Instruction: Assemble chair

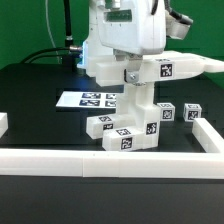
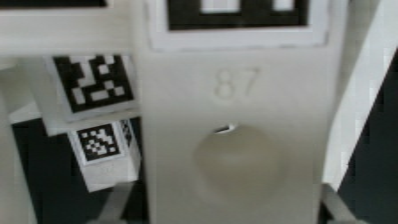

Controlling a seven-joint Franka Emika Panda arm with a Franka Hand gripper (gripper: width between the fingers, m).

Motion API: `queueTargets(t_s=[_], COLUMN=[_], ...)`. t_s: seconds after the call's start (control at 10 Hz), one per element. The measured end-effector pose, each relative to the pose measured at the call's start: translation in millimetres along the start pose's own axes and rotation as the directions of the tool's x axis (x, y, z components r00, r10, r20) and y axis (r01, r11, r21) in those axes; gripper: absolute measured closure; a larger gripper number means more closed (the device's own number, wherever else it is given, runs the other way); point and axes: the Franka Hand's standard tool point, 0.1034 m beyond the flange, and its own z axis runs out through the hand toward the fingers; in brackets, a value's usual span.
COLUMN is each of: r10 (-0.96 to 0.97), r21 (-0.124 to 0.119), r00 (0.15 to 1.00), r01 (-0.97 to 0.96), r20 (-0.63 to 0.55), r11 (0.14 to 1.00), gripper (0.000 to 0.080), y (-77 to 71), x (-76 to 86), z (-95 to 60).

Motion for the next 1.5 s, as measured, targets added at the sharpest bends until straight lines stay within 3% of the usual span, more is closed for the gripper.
queueTargets(t_s=[0.8, 1.1, 1.5], r10=[0.061, 0.045, 0.019], r21=[0.001, 0.003, 0.001], r00=[0.998, 0.999, 1.0], r01=[-0.061, -0.045, -0.019], r20=[0.004, 0.0, -0.002], r11=[0.998, 0.999, 1.0], gripper=[0.0515, 0.0515, 0.0515], y=[-1.1, -12.8, -14.3], x=[-0.8, -2.0, -4.6], z=[0.5, 1.1, 1.2])
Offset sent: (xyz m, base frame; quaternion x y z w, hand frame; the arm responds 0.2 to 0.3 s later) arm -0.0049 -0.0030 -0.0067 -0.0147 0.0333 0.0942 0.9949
